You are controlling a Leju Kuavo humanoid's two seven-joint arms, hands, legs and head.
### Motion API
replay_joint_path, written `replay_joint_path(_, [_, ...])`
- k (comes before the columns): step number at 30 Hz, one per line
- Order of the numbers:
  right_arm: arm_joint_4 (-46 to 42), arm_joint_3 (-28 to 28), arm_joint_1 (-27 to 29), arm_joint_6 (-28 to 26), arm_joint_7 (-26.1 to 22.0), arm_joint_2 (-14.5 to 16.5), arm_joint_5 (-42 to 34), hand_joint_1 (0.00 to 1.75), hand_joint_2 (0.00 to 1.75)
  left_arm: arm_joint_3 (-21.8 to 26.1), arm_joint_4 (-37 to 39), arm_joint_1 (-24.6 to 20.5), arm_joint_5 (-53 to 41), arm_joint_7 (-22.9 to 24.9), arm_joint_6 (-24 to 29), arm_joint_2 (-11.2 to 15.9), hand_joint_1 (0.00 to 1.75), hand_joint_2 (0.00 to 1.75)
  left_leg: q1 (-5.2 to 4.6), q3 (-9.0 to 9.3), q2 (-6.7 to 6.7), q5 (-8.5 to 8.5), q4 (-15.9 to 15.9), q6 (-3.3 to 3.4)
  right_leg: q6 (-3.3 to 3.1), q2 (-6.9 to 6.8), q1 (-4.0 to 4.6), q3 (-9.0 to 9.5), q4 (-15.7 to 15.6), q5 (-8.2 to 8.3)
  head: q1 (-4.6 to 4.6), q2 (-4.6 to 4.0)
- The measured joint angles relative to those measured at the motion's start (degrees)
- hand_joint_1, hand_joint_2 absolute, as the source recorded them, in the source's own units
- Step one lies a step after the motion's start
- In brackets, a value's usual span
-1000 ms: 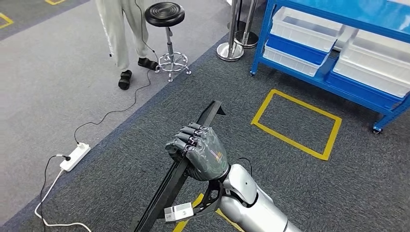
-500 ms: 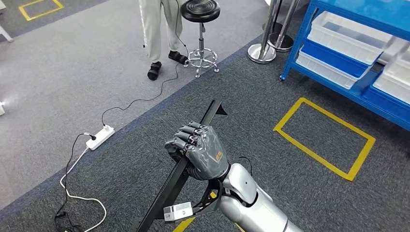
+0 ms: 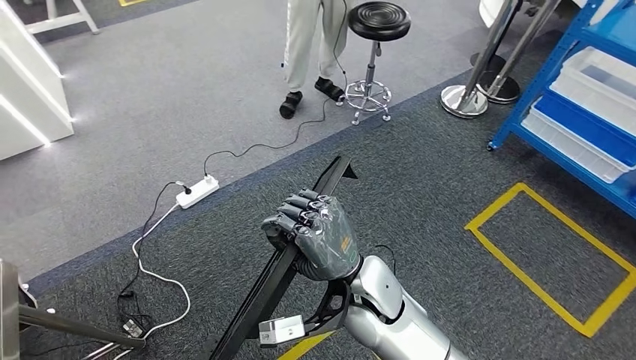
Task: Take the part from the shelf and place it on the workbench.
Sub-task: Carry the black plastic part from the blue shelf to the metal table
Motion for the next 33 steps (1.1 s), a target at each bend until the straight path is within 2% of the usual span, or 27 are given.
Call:
replay_joint_path(1, [-0.07,-0.03,-0.02,0.02,0.0,-0.02,0.03,1.75,1.75,-0.01,0.0,-0.04,0.0,0.02,-0.02,-0.04,0.0,0.0,0.05,-0.33,-0.6,-0.07,0.22,-0.34,-0.11,0.74,-0.01,0.43,-1.17,0.11,-0.01,0.0])
replay_joint_path(2, [-0.11,-0.05,-0.05,0.05,0.01,-0.03,0.05,1.75,1.75,-0.01,0.0,-0.06,0.0,0.04,-0.03,-0.06,0.0,0.0,0.12,-0.58,-1.17,-0.04,0.29,-0.71,-0.3,0.62,0.14,0.49,-1.31,-0.04,-0.01,0.0])
replay_joint_path(3, [-0.15,-0.07,-0.11,0.07,0.01,-0.02,0.07,1.75,1.75,-0.01,0.0,-0.01,0.0,0.06,-0.03,-0.04,0.0,0.0,0.25,-0.77,-1.72,0.04,0.19,-1.06,-0.61,-0.02,0.15,0.55,-1.39,0.05,0.01,0.0])
replay_joint_path(4, [-0.19,-0.07,-0.2,0.1,0.01,0.01,0.08,1.75,1.75,-0.02,0.0,0.07,0.0,0.07,-0.02,-0.03,0.0,0.0,0.27,-0.88,-1.5,-0.05,0.34,-1.37,-0.92,-0.66,0.14,0.75,-1.6,0.13,0.0,0.0])
replay_joint_path(6, [-0.27,-0.08,-0.37,0.17,0.02,0.1,0.14,1.75,1.75,-0.02,0.0,0.02,0.0,0.09,-0.01,-0.06,0.0,0.0,0.12,-2.29,1.27,-1.73,3.23,-1.95,-1.63,-2.2,-0.03,1.24,-2.08,0.24,-0.16,0.0])
replay_joint_path(8, [-0.31,-0.09,-0.44,0.32,0.06,0.14,0.22,1.75,1.75,-0.03,0.0,-0.21,0.0,0.09,-0.01,-0.12,0.0,0.0,0.19,-5.71,4.71,-5.06,10.12,-2.42,-2.11,-3.87,0.18,1.45,-2.18,0.08,-0.31,0.0])
replay_joint_path(9, [-0.3,-0.09,-0.45,0.38,0.08,0.14,0.27,1.75,1.75,-0.04,0.0,-0.28,0.0,0.09,-0.01,-0.12,0.0,0.0,0.31,-7.5,5.44,-6.32,13.55,-2.6,-2.2,-4.72,0.3,1.47,-2.16,-0.03,-0.31,0.0])
replay_joint_path(10, [-0.3,-0.09,-0.45,0.44,0.1,0.14,0.33,1.75,1.75,-0.05,0.0,-0.26,0.0,0.09,-0.01,-0.12,0.0,0.0,0.37,-8.63,5.79,-6.72,15.62,-2.71,-2.24,-5.54,0.38,1.52,-2.15,-0.15,-0.31,0.0])
replay_joint_path(11, [-0.3,-0.09,-0.46,0.5,0.11,0.14,0.41,1.75,1.75,-0.05,0.0,-0.19,0.01,0.09,-0.01,-0.12,0.0,0.0,0.4,-8.68,5.98,-6.05,15.61,-2.72,-2.23,-6.34,0.42,1.61,-2.14,-0.29,-0.31,0.0])
replay_joint_path(12, [-0.3,-0.09,-0.5,0.61,0.13,0.15,0.51,1.75,1.75,-0.05,0.0,-0.14,0.01,0.09,-0.01,-0.11,0.0,0.0,0.39,-7.45,6.28,-4.43,13.23,-2.6,-2.15,-7.1,0.46,1.79,-2.14,-0.45,-0.32,0.0])
replay_joint_path(14, [-0.33,-0.09,-0.68,0.81,0.15,0.19,0.66,1.75,1.75,-0.05,0.0,-0.24,0.08,0.08,-0.01,-0.11,0.0,0.0,-0.01,-3.22,8.44,-0.89,5.28,-1.93,-1.86,-8.49,0.65,2.34,-2.16,-0.86,-0.31,0.0])
replay_joint_path(15, [-0.36,-0.1,-0.82,0.89,0.16,0.21,0.72,1.75,1.75,-0.05,0.0,-0.36,0.11,0.07,-0.01,-0.12,0.0,0.0,-0.31,-1.59,9.52,0.1,2.16,-1.49,-1.64,-9.09,0.79,2.57,-2.18,-1.05,-0.31,0.0])
replay_joint_path(16, [-0.4,-0.11,-0.94,0.91,0.16,0.23,0.74,1.75,1.75,-0.06,0.0,-0.46,0.15,0.05,-0.01,-0.13,0.0,0.0,-0.61,-0.78,10.22,0.38,0.51,-1.09,-1.38,-9.64,0.92,2.75,-2.24,-1.19,-0.3,0.0])
replay_joint_path(17, [-0.43,-0.12,-1.03,0.92,0.17,0.25,0.75,1.75,1.75,-0.07,0.0,-0.5,0.17,0.05,0.0,-0.14,0.0,0.0,-0.83,-0.68,10.21,0.21,0.1,-0.78,-1.11,-10.17,1.02,2.89,-2.37,-1.27,-0.3,0.0])
replay_joint_path(18, [-0.44,-0.13,-1.11,0.93,0.17,0.3,0.75,1.75,1.75,-0.07,0.0,-0.46,0.17,0.04,0.01,-0.15,0.0,0.0,-0.85,-0.67,9.5,0.34,-0.12,-0.47,-0.82,-10.74,1.06,3.12,-2.56,-1.32,-0.3,0.0])
replay_joint_path(19, [-0.47,-0.13,-1.19,0.92,0.17,0.36,0.76,1.75,1.75,-0.06,-0.01,-0.36,0.18,0.04,0.04,-0.16,0.0,0.0,-0.65,-0.53,8.82,0.48,-0.42,-0.16,-0.46,-10.63,1.0,3.32,-2.62,-1.48,-0.3,0.0])
replay_joint_path(21, [-0.65,-0.15,-1.37,0.88,0.16,0.47,0.79,1.75,1.75,-0.06,-0.01,-0.31,0.19,0.04,0.1,-0.21,0.0,0.0,-0.26,-0.1,7.46,0.89,-1.18,0.54,0.04,-7.91,0.81,2.7,-0.7,-3.03,-0.27,0.0])
replay_joint_path(23, [-0.82,-0.17,-1.31,0.84,0.16,0.41,0.79,1.75,1.75,-0.07,0.0,-0.47,0.19,0.05,0.15,-0.27,0.0,0.0,-0.13,0.08,6.16,1.07,-1.47,1.02,0.15,-4.49,0.63,-0.41,5.61,-6.36,-0.22,0.0])
replay_joint_path(24, [-0.84,-0.19,-1.19,0.83,0.17,0.32,0.78,1.75,1.75,-0.07,0.0,-0.52,0.2,0.05,0.17,-0.28,0.0,0.0,-0.18,0.06,5.42,1.06,-1.45,1.13,0.17,-3.87,0.61,-2.48,9.42,-7.84,-0.21,0.0])
replay_joint_path(25, [-0.81,-0.19,-1.05,0.83,0.17,0.23,0.78,1.75,1.75,-0.07,0.0,-0.49,0.2,0.05,0.18,-0.28,0.0,0.0,-0.22,0.07,4.6,1.03,-1.39,1.18,0.2,-3.65,0.61,-4.17,12.23,-8.47,-0.22,0.0])
replay_joint_path(26, [-0.8,-0.2,-0.95,0.83,0.17,0.16,0.78,1.75,1.75,-0.06,0.0,-0.42,0.23,0.05,0.21,-0.28,0.0,0.0,-0.24,0.07,3.72,0.99,-1.29,1.18,0.22,-3.57,0.6,-5.06,13.17,-7.94,-0.22,0.0])
replay_joint_path(27, [-0.79,-0.2,-0.91,0.83,0.19,0.13,0.78,1.75,1.75,-0.05,0.0,-0.37,0.28,0.04,0.25,-0.28,0.0,0.0,-0.23,0.09,2.78,0.93,-1.12,1.11,0.19,-3.44,0.56,-4.8,11.78,-6.2,-0.23,0.0])
replay_joint_path(28, [-0.78,-0.2,-0.91,0.82,0.22,0.11,0.79,1.75,1.75,-0.05,0.0,-0.33,0.33,0.03,0.28,-0.29,0.0,0.0,-0.21,0.1,1.87,0.82,-0.88,0.98,0.12,-3.01,0.49,-3.58,8.46,-3.75,-0.23,0.0])
replay_joint_path(30, [-0.78,-0.21,-0.93,0.81,0.3,0.09,0.8,1.75,1.75,-0.04,0.0,-0.33,0.4,-0.03,0.32,-0.35,0.0,0.0,-0.2,-0.13,0.25,0.49,-0.23,0.52,-0.08,-0.69,0.24,-0.68,1.25,-0.24,-0.22,0.0])
replay_joint_path(31, [-0.79,-0.23,-0.93,0.81,0.32,0.07,0.81,1.75,1.75,-0.04,-0.01,-0.33,0.44,-0.06,0.33,-0.38,0.0,0.0,-0.18,-0.37,-0.36,0.39,0.0,0.21,-0.18,0.12,0.17,0.09,-0.75,0.38,-0.23,0.0])
replay_joint_path(32, [-0.8,-0.25,-0.94,0.82,0.33,0.05,0.83,1.75,1.75,-0.04,-0.01,-0.29,0.51,-0.09,0.33,-0.41,0.0,0.0,-0.15,-0.61,-0.88,0.35,0.08,-0.13,-0.32,0.55,0.24,0.34,-1.46,0.32,-0.22,0.0])
replay_joint_path(33, [-0.85,-0.26,-0.97,0.82,0.33,0.04,0.85,1.75,1.75,-0.04,-0.01,-0.23,0.61,-0.1,0.34,-0.42,0.0,0.0,-0.09,-0.77,-1.4,0.38,0.06,-0.51,-0.52,0.03,0.37,0.4,-1.6,0.4,-0.22,0.0])
